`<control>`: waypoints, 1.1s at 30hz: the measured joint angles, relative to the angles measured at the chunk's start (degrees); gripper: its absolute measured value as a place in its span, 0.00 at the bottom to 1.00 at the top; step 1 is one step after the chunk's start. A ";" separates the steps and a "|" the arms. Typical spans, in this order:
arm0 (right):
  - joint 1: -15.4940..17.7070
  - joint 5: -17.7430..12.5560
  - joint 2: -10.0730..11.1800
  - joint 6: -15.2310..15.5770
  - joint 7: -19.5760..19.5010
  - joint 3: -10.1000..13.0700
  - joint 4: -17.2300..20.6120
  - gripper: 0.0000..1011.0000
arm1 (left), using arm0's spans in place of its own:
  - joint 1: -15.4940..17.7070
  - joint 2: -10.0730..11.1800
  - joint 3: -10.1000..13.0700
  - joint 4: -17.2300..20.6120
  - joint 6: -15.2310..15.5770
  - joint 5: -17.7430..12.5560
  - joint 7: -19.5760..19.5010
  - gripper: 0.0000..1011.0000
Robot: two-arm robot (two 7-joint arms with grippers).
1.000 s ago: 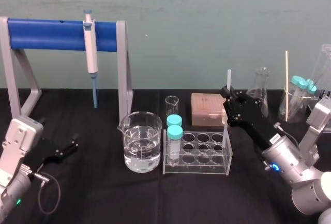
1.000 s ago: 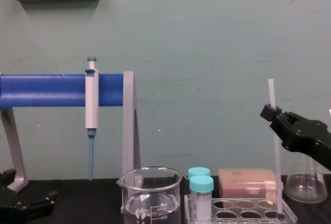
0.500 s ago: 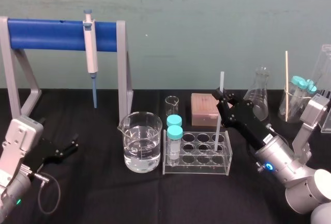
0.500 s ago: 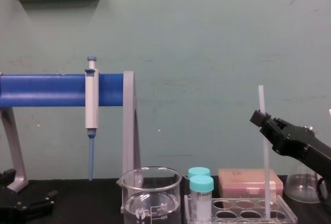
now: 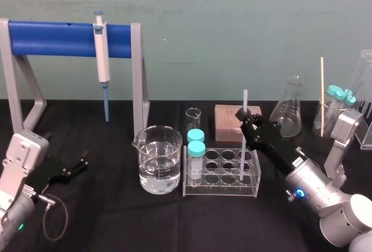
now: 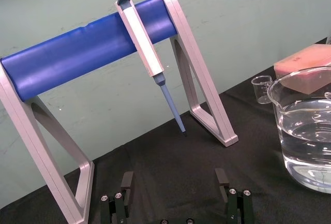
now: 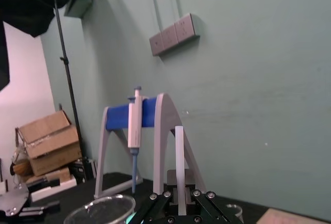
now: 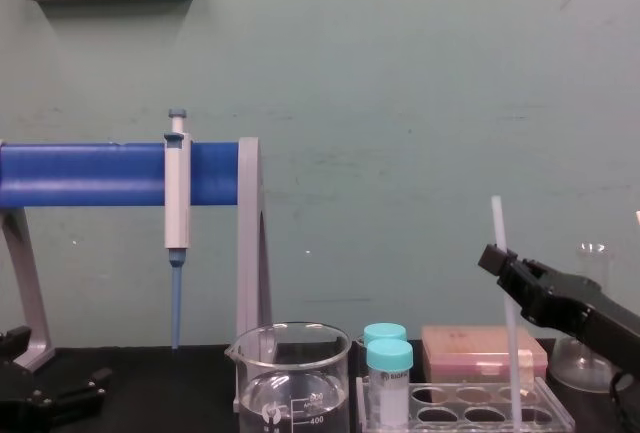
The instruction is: Pick up the stirring rod with one hand, then place it down.
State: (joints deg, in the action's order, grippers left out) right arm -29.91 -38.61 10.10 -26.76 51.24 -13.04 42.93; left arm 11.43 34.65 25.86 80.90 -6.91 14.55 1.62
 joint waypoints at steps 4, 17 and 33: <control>0.68 1.58 0.61 0.74 -2.05 -0.62 1.21 0.07 | 0.00 0.00 0.00 0.00 0.00 0.00 0.00 0.99; 1.67 6.85 2.10 -0.57 -6.15 -2.23 3.72 0.07 | 0.00 0.00 0.00 0.00 0.00 0.00 0.00 0.99; 1.70 6.94 2.08 -0.67 -6.26 -2.23 3.74 0.07 | 0.00 0.00 0.00 0.00 0.00 0.00 0.00 0.99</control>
State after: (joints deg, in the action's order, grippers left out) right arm -28.21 -31.67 12.18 -27.42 44.98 -15.27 46.68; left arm 11.43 34.65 25.86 80.90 -6.91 14.55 1.62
